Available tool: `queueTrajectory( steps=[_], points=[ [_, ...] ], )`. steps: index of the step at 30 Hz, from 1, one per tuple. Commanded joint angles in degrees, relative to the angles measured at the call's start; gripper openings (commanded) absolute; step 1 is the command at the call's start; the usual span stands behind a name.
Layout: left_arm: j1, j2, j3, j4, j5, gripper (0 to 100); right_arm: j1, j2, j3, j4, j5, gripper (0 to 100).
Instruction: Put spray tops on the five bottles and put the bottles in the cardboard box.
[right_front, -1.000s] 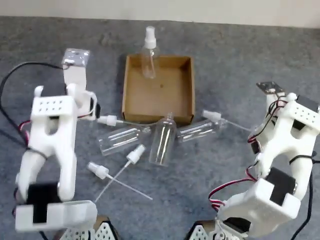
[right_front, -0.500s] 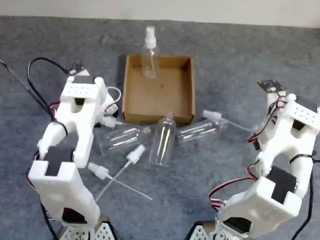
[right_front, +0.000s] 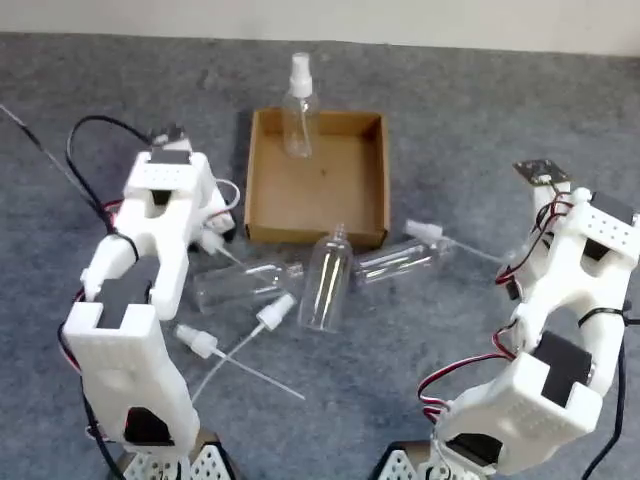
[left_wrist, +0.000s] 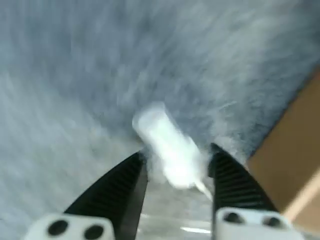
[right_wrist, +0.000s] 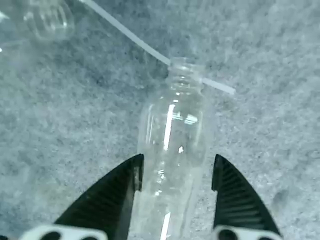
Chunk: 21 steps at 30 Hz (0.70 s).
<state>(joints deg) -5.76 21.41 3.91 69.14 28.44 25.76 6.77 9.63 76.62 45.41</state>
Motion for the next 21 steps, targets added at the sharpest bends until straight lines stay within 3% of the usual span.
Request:
queueTrajectory(
  steps=[1,8,16,21],
  points=[
    [-4.18,-0.48,-8.22,-0.18,-21.10,8,0.75,-0.57,-0.40,-0.57,0.53,17.7],
    [-5.58,-0.40,-21.67,1.14,-33.05,2,0.75,-0.57,-0.40,-0.48,0.62,17.7],
    [-4.62,-0.31,-34.07,12.84,-52.92,2,0.75,-0.57,-0.40,-0.48,0.62,17.7],
    [-4.00,-0.31,-41.27,26.46,-69.19,3,0.75,-0.57,-0.40,-0.48,0.62,17.7]
  ],
)
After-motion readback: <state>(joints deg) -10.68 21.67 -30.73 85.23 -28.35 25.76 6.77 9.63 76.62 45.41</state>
